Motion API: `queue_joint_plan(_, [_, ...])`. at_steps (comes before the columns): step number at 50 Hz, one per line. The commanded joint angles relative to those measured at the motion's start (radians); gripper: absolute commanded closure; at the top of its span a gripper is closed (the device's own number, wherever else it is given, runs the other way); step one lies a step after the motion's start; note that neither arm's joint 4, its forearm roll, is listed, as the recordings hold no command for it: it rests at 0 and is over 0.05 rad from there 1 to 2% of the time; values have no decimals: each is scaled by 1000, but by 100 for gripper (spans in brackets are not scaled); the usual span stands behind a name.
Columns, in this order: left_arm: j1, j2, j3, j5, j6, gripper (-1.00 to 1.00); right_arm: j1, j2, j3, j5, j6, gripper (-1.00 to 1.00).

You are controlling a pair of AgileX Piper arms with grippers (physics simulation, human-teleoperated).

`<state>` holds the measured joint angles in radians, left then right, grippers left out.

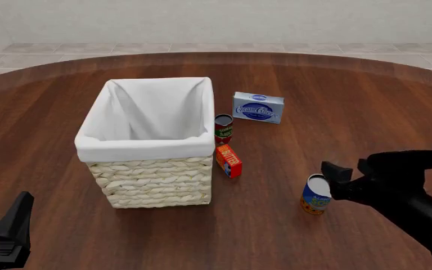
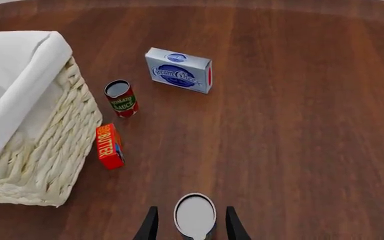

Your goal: Pick up the alphabet soup and put it in the basket.

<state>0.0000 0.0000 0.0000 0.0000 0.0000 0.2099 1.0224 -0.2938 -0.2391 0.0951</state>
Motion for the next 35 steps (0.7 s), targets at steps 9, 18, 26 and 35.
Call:
queue_joint_plan(9, [0, 0, 0, 0, 0, -100, 8, 44, 10, -39, 9, -100])
queue_joint_plan(18, [0, 0, 0, 0, 0, -100, 9, 78, 14, -66, 10, -100])
queue_joint_plan(26, [0, 0, 0, 0, 0, -100, 9, 81, 16, -70, 12, -100])
queue_joint_plan(35, [0, 0, 0, 0, 0, -100, 9, 87, 28, -88, 21, -100])
